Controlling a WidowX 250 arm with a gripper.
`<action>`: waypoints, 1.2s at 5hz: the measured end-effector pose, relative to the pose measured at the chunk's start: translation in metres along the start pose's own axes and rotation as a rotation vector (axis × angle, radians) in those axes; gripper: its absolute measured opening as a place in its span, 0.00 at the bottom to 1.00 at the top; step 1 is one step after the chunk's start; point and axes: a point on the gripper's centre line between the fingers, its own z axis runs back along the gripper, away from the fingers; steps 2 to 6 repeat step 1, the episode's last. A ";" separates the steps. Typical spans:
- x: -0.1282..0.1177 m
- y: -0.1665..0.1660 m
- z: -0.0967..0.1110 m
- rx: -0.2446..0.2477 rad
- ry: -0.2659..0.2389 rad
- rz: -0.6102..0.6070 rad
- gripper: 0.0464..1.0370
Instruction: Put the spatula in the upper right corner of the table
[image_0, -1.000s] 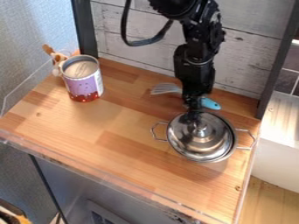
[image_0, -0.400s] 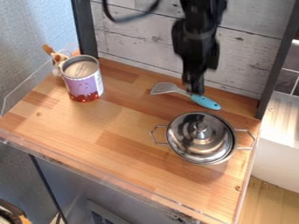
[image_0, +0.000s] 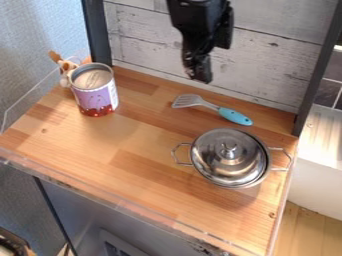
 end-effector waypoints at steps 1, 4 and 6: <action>0.001 0.000 0.001 -0.003 -0.001 0.003 0.96; 0.001 0.000 0.001 -0.003 -0.001 0.003 0.96; 0.001 0.000 0.001 -0.003 -0.001 0.003 0.96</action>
